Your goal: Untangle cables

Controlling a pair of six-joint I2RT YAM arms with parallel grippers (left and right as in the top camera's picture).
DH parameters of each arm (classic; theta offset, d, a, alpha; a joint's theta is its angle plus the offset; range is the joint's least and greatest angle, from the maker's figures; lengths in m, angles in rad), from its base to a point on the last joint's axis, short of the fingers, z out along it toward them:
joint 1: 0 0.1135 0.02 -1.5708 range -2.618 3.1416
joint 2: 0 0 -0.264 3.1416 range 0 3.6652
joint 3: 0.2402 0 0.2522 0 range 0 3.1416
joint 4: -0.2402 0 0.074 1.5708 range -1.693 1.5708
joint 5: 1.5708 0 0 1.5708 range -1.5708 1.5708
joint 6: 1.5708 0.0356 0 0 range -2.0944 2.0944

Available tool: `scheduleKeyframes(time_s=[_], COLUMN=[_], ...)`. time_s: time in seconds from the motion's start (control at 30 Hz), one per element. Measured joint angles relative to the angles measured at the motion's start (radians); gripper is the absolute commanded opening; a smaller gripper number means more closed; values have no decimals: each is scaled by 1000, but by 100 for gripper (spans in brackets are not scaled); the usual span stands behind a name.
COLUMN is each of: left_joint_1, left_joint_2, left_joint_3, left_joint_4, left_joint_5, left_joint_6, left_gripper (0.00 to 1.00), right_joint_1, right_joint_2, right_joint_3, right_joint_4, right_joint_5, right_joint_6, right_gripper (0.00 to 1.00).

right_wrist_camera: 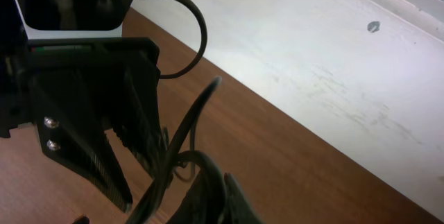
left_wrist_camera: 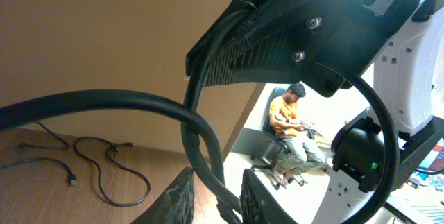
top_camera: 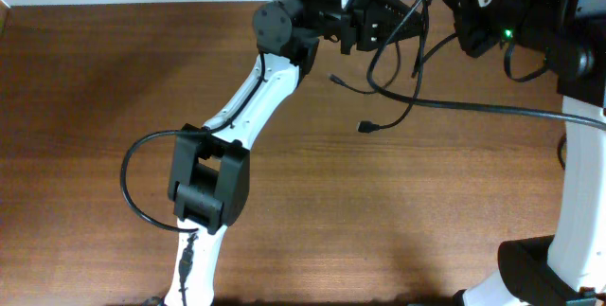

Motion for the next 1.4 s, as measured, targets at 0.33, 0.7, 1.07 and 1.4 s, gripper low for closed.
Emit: scheduleKeyframes(time_s=[0.33, 0.7, 1.07, 1.4], left_joint_1=[-10, -10, -7, -7], left_joint_2=[0, 0, 0, 0], left_joint_3=[0, 0, 0, 0], left_joint_4=[0, 0, 0, 0], left_joint_5=[0, 0, 0, 0], left_joint_6=[0, 0, 0, 0], left_gripper=[18, 20, 16, 18], right_joint_1=[0, 0, 0, 0], right_joint_2=[0, 0, 0, 0], right_joint_3=[0, 0, 0, 0], right_joint_4=[0, 0, 0, 0], right_joint_5=[-4, -3, -3, -3], right_joint_6=[3, 3, 3, 3], right_gripper=[4, 4, 4, 4])
